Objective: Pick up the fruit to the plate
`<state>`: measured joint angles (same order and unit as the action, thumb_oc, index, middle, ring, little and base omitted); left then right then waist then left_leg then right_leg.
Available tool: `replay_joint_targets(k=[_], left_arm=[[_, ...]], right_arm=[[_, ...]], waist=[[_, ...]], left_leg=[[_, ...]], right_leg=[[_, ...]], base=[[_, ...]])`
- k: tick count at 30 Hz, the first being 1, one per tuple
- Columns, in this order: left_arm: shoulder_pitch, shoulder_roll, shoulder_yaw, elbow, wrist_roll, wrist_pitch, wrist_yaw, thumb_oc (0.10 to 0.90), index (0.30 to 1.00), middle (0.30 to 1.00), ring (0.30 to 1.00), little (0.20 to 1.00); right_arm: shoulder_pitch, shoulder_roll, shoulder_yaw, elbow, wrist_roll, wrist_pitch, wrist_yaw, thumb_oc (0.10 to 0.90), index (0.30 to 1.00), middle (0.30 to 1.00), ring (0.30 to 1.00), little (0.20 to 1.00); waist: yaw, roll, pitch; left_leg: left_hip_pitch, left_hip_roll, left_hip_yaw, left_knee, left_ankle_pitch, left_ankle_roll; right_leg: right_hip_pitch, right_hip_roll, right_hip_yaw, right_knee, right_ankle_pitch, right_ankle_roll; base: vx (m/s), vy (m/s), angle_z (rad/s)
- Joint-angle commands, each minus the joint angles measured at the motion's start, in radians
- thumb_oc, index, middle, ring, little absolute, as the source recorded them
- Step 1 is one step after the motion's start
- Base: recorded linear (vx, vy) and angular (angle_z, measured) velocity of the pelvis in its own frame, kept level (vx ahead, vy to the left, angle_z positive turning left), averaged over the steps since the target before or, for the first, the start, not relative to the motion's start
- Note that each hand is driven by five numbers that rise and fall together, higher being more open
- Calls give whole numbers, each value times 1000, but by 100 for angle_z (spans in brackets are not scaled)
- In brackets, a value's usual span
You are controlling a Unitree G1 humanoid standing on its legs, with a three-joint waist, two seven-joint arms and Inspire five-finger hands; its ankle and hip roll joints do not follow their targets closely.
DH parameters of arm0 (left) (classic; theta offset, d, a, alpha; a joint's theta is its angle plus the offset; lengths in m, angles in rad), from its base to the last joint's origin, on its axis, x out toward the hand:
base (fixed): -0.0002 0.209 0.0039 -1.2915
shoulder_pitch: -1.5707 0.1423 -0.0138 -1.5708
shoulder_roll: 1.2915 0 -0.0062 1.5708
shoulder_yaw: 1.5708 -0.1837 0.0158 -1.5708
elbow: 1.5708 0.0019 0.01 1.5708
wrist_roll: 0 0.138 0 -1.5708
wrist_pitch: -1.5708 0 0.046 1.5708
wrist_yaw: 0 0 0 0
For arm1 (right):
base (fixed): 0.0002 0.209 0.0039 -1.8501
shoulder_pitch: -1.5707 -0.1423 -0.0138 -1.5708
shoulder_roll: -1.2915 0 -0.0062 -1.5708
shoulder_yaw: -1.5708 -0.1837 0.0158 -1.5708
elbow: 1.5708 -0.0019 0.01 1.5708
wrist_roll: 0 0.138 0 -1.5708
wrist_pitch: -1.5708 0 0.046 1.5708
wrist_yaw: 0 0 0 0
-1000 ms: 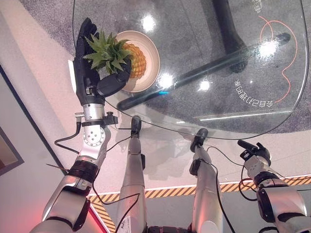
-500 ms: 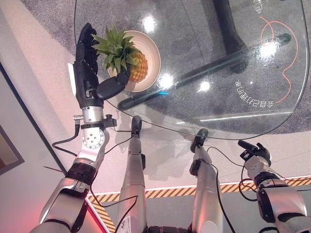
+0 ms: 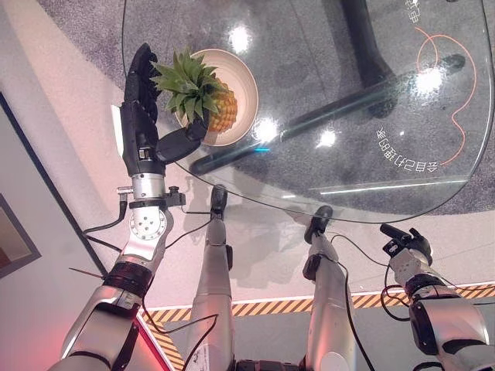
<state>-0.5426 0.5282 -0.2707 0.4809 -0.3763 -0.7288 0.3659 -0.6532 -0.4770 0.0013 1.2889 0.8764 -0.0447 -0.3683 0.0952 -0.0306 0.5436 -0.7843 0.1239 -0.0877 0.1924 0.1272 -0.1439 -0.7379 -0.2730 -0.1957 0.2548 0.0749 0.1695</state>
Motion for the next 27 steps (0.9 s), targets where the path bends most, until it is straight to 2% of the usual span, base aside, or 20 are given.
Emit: replay_joint_targets(k=[1, 9, 16, 27], left_arm=[[-24, 14, 0, -46, 65, -67, 36, 800, 900, 900, 900, 900], [13, 25, -41, -61, 162, -71, 61, 800, 900, 900, 900, 900], [-8, 43, -71, -68, 217, -73, 102, 800, 900, 900, 900, 900], [-19, 58, -83, -69, 211, -72, 136, 800, 900, 900, 900, 900]], right_arm=[[2, -106, -19, -8, 32, -47, 0, 800, 900, 900, 900, 900], [8, -113, -19, -4, 45, -50, 2, 800, 900, 900, 900, 900], [-8, -121, -12, 0, 48, -41, 3, 800, 900, 900, 900, 900], [-11, -130, -10, 2, 48, -38, 0, 800, 900, 900, 900, 900]], waist=[[22, 34, -24], [32, 43, -24], [30, 46, -24], [27, 48, -24]], left_leg=[[19, -8, 34, 46, -95, 83], [27, -11, 31, 46, -96, 85], [26, -8, 29, 46, -94, 83], [32, -7, 33, 42, -93, 81]], right_leg=[[15, -17, -60, -34, 24, -18], [23, -24, -68, -28, 20, -19], [19, -27, -66, -24, 20, -18], [21, -27, -62, -25, 21, -18]], base=[[0, 0, 0], [0, 0, 0], [0, 0, 0], [0, 0, 0]])
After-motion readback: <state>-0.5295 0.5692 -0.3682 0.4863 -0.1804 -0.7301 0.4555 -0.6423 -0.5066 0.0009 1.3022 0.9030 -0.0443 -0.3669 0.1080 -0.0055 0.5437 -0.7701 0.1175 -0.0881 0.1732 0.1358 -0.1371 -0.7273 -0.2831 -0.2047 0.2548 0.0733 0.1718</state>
